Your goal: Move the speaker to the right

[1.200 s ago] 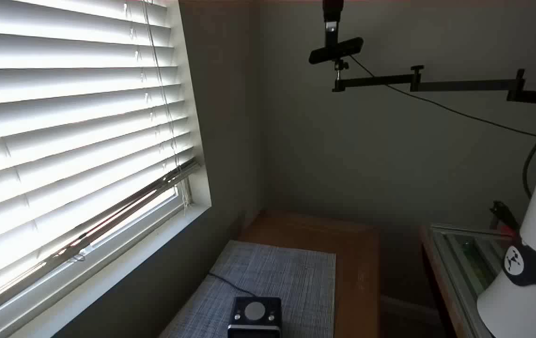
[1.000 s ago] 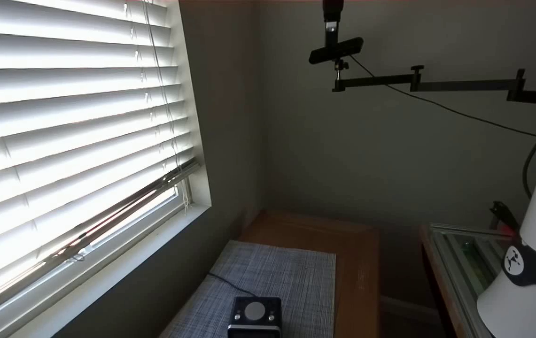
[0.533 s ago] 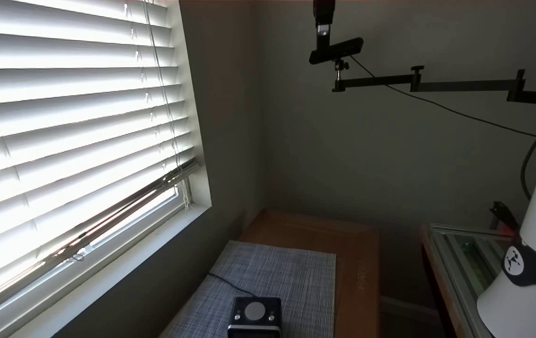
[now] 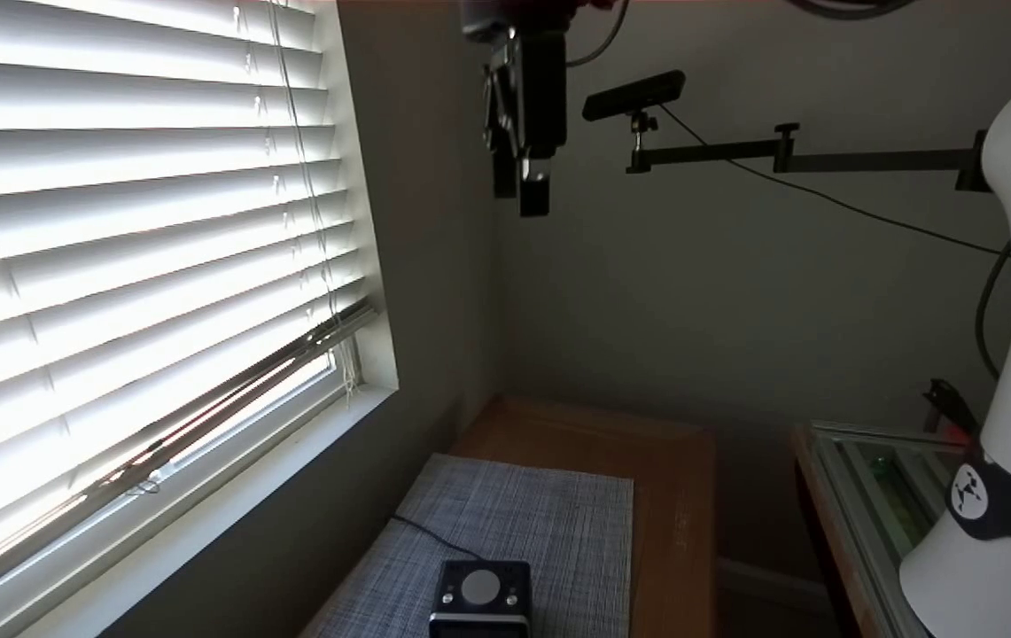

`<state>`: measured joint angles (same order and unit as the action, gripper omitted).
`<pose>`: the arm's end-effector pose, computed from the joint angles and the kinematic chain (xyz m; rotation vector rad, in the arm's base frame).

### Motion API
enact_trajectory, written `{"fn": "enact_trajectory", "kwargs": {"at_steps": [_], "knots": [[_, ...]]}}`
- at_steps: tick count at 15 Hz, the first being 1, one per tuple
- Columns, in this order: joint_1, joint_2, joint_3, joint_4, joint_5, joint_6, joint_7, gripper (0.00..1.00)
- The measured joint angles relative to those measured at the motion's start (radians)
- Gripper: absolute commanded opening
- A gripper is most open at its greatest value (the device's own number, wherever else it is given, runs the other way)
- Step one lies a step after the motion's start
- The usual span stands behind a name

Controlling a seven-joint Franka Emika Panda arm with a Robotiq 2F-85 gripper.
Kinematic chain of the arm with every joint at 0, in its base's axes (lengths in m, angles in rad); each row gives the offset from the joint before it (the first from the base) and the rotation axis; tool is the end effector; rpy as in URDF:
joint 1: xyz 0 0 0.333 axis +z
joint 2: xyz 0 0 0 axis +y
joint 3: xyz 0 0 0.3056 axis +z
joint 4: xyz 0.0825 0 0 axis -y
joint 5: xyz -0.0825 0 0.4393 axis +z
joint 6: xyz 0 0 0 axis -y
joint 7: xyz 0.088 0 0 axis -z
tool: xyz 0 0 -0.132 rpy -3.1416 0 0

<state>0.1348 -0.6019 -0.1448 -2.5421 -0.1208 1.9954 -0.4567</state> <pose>0.4304 -0.0108 0.4203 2.9977 0.7923 0.0688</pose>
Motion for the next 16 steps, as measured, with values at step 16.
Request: {"fn": "enact_trajectory", "kwargs": {"at_steps": [16], "knots": [[0.054, 0.258, 0.032, -0.114, 0.064, 0.306, -0.102, 1.00]]}}
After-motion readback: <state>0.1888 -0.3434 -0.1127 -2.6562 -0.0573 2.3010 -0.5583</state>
